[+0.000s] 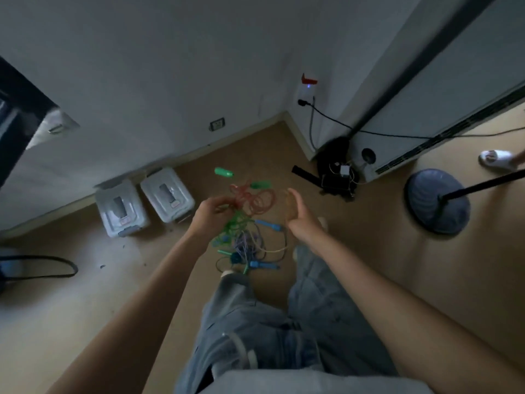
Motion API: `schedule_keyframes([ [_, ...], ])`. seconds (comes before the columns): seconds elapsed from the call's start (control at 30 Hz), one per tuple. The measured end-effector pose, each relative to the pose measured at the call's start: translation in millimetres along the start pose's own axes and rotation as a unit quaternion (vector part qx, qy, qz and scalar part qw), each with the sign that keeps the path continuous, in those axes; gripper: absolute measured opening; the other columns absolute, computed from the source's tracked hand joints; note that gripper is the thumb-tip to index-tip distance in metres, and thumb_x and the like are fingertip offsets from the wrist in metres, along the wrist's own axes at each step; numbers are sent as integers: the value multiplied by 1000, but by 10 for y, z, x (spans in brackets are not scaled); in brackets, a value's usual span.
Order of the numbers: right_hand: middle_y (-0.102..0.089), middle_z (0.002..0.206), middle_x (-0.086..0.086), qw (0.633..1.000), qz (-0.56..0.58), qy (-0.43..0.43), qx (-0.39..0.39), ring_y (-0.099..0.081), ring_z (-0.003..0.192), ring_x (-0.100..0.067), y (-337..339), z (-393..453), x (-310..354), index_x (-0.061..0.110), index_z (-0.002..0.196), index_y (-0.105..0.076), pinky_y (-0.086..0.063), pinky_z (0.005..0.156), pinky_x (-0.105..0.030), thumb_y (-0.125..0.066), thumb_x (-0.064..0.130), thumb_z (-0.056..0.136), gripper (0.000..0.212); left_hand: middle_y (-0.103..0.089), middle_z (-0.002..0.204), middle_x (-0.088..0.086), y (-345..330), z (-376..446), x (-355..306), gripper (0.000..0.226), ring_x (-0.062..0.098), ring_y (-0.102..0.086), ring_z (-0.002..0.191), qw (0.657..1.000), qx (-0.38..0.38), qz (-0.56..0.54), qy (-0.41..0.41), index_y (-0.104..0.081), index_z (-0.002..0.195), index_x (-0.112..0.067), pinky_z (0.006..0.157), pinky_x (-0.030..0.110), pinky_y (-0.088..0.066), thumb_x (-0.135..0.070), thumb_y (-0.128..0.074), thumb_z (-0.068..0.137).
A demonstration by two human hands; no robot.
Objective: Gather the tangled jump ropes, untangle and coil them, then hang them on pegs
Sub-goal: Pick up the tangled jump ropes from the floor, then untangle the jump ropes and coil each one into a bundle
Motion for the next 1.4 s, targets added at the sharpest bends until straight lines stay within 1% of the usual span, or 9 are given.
schedule_keyframes([
  [0.1,-33,145,-5,998,-55,12,29,-45,103,-16,175,578,62,35,146,-12,-44,66,-20,-50,0,89,77,-63,94,6,-202,282,127,29,20,-58,88,998,-43,-30,30,-64,92,-23,85,34,-47,3,-54,84],
  [0.27,-22,150,-8,965,-230,46,121,-29,134,-32,401,1464,-14,29,146,-19,-31,109,-43,-51,1,86,73,-65,104,20,-702,717,303,24,23,-58,85,984,-133,-56,106,-66,104,-7,79,35,-47,1,-56,85],
  [0.43,-26,150,-4,937,-180,68,291,-55,96,-14,508,1832,-249,35,145,-21,-45,71,-23,-52,-5,86,77,-67,103,16,-1102,1002,352,23,30,-63,95,983,-132,-56,111,-67,103,-3,85,34,-49,3,-56,84],
  [0.5,-30,148,-4,927,-147,90,333,-54,99,-9,416,1938,-322,33,145,-21,-47,80,-21,-57,-3,86,79,-66,98,10,-1195,1098,403,25,17,-63,83,990,-97,-54,90,-67,104,-3,79,25,-50,5,-55,84],
  [0.6,-43,131,4,936,-72,82,335,-48,117,-14,180,2156,-450,31,139,-34,-45,96,-26,-65,6,83,69,-62,91,3,-1262,1284,552,30,-2,-58,68,992,-59,-95,58,-64,109,-7,65,9,-46,7,-55,84],
  [0.77,-61,93,3,966,-20,62,252,-57,80,-8,-290,2641,-793,19,95,-57,-47,57,-10,-65,7,84,19,-61,104,1,-1237,1602,1140,41,14,-60,87,985,-85,-134,71,-59,114,-21,71,16,-52,7,-55,85],
  [0.9,-58,86,1,991,20,-6,130,-53,66,-8,-428,3184,-1366,23,82,-52,-42,52,-16,-59,5,87,20,-59,106,7,-1338,1893,1919,35,23,-60,87,963,-174,-137,156,-62,106,-22,79,38,-53,5,-53,86],
  [1.3,-56,73,-7,962,137,-78,224,-52,64,-13,-1143,4539,-2762,6,75,-58,-45,51,-19,-57,4,88,13,-57,124,17,-2336,3178,3427,45,35,-58,105,976,-43,97,192,-46,132,-21,88,41,-50,-8,-50,89],
  [1.4,-59,73,-9,924,192,-80,320,-59,64,-14,-1266,4890,-2732,3,78,-58,-52,51,-18,-54,0,88,11,-57,117,11,-2415,3508,3516,23,23,-58,87,965,-51,-95,238,-56,112,-24,66,33,-49,-36,-48,93],
])
Point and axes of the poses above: each hand's wrist, its own z-axis towards the middle knuckle, its own y-axis out of the back of the hand, x = y × z, the point moved 2 cm from there along z, towards the middle knuckle
